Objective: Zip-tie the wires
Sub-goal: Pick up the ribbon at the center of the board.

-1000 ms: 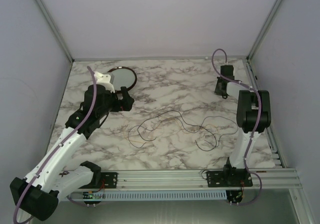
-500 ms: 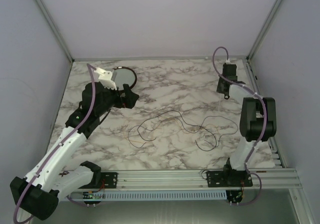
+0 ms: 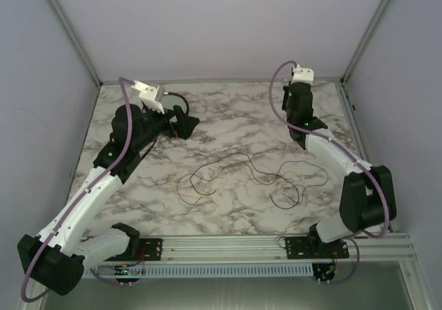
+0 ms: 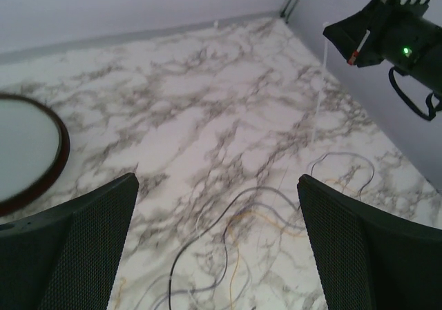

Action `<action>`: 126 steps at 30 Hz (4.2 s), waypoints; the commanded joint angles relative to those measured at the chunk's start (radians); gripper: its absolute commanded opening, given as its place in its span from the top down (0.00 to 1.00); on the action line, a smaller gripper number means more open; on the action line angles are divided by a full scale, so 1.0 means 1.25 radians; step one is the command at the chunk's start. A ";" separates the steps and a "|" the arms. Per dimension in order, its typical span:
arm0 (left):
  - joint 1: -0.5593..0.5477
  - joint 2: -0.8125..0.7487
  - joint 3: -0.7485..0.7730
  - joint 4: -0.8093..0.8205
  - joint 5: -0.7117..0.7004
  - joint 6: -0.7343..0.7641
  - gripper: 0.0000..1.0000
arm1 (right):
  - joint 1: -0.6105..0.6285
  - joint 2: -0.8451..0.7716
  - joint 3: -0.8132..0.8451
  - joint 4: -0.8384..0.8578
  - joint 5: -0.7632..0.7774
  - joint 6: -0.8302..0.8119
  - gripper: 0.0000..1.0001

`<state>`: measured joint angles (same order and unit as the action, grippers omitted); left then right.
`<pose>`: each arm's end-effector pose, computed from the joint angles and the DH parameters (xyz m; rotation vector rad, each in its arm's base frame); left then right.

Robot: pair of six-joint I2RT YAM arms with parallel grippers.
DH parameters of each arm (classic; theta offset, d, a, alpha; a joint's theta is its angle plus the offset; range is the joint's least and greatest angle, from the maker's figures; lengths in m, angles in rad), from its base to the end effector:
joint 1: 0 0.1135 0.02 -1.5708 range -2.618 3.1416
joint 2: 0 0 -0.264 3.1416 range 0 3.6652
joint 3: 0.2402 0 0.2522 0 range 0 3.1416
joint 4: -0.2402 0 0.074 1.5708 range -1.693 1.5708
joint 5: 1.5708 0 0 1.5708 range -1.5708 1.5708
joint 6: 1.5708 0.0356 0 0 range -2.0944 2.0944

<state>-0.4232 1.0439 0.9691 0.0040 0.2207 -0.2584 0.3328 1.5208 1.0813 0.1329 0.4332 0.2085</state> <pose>0.2197 -0.1075 0.3755 0.3107 1.6580 -0.6977 0.3408 0.1020 0.2952 0.1802 1.8396 -0.0297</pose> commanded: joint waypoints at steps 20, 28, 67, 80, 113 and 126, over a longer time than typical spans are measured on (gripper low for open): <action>-0.012 0.037 -0.113 0.575 0.224 -0.123 0.00 | 0.080 -0.381 -0.069 0.202 -0.436 0.222 1.00; -0.168 0.131 -0.141 0.697 0.094 -0.030 0.00 | 0.245 -0.410 -0.104 0.218 -0.237 0.287 1.00; -0.243 0.387 0.023 0.884 0.133 -0.117 1.00 | 0.269 -0.619 -0.207 0.202 -0.211 0.232 0.47; -0.243 0.338 0.033 0.973 0.284 -0.248 1.00 | 0.152 -0.538 -0.209 0.345 -0.724 0.288 0.48; -0.243 0.366 0.017 1.064 0.350 -0.322 1.00 | 0.179 -0.401 -0.179 0.542 -0.821 0.371 1.00; -0.232 0.195 -0.058 0.745 0.227 -0.094 0.20 | 0.305 -0.454 -0.085 0.181 -0.457 0.077 1.00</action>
<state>-0.7208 1.3968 0.9184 1.0683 0.5735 -0.5175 0.6415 0.9745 0.8764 0.5217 -0.3553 0.4831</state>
